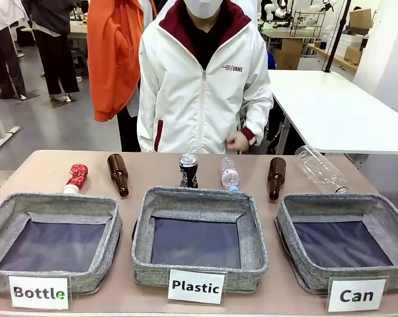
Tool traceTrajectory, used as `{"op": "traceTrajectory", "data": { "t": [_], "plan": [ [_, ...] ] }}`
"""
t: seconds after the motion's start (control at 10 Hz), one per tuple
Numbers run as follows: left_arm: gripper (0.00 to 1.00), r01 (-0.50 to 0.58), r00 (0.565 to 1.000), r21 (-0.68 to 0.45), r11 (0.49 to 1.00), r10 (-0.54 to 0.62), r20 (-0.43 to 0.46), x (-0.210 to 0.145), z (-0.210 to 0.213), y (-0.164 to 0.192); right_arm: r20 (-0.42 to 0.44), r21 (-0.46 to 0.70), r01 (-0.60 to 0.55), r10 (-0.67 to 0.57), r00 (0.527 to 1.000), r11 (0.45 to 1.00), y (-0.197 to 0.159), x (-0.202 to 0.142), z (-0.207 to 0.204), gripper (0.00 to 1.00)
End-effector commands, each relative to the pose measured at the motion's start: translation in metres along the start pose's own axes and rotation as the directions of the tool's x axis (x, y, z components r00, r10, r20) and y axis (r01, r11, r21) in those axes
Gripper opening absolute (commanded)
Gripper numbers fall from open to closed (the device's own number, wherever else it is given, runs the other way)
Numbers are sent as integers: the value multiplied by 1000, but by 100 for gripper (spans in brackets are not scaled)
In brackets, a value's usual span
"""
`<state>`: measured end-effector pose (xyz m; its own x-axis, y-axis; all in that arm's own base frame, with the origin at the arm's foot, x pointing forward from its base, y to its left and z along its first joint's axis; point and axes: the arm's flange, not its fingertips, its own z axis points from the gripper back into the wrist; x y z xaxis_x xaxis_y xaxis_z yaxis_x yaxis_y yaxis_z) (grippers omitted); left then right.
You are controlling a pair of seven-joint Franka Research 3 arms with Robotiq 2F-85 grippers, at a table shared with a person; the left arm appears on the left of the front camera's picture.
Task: Sort the can waste into the basket.
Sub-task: Pick up the can waste from the table and place it in the right Fabric basket.
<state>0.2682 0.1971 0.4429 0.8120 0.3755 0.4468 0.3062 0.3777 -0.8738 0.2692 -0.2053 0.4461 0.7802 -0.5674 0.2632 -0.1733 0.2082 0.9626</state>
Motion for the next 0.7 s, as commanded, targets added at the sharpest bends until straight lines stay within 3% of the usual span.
{"op": "traceTrajectory", "data": {
  "t": [0.0, 0.2, 0.4, 0.6],
  "plan": [
    [100, 1, 1000, -1, 1000, -1, -4, 1, -2, 0, 15, 17, -26, 26, 1000, 1000, 1, 4, 0, 100],
    [100, 43, 998, 14, 999, -42, -45, 3, -7, -3, 15, 17, -26, 26, 1000, 1000, 1, 4, 0, 100],
    [100, 148, 957, 174, 974, -96, -275, 34, -59, -38, 15, 17, -26, 26, 1000, 1000, 1, 4, 0, 100],
    [100, 248, 884, 372, 895, -52, -465, 66, -145, -65, 15, 17, -26, 26, 1000, 1000, 1, 4, 0, 100]
  ]
}}
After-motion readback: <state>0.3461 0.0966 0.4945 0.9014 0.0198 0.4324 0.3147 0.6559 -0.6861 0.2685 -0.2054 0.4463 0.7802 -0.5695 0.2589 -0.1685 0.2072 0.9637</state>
